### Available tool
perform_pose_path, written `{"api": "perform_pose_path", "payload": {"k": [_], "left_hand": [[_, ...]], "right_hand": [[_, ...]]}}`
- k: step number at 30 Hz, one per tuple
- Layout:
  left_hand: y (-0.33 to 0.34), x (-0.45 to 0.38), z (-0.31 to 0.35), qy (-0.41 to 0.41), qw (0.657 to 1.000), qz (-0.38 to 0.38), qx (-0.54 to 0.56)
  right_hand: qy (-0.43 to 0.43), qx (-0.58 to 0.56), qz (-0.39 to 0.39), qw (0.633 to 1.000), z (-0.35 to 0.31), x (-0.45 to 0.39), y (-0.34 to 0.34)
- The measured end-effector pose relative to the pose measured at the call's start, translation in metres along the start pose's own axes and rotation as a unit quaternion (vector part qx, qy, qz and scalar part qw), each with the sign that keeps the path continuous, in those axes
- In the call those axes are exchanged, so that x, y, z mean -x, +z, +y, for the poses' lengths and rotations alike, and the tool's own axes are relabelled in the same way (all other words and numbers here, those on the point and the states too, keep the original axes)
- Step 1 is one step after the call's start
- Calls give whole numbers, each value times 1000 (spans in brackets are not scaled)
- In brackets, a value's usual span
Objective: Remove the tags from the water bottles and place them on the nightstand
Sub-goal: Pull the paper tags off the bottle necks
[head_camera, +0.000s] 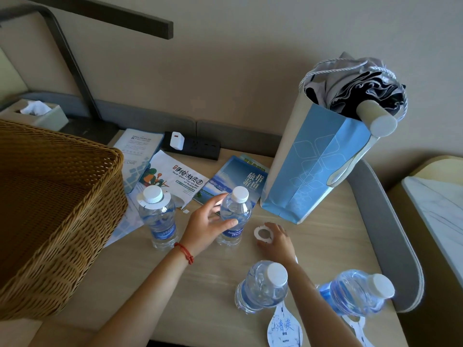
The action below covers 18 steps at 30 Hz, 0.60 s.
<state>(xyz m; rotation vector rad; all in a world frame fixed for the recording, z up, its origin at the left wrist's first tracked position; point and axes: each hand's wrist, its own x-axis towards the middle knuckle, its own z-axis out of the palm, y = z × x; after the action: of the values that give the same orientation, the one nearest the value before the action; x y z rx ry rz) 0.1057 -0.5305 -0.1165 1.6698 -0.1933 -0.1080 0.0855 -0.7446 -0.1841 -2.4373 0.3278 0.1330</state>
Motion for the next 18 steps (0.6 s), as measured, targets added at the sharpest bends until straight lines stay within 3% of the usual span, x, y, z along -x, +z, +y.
{"api": "perform_pose_path", "payload": {"k": [10,18], "left_hand": [[1,6,0,-1,999,3,-38],[7,29,18,54,974,80,-207]], "right_hand": [[-26,85,-14,996,-4,-1,-2],[-131,63,57,988,-38,10,-39]]}}
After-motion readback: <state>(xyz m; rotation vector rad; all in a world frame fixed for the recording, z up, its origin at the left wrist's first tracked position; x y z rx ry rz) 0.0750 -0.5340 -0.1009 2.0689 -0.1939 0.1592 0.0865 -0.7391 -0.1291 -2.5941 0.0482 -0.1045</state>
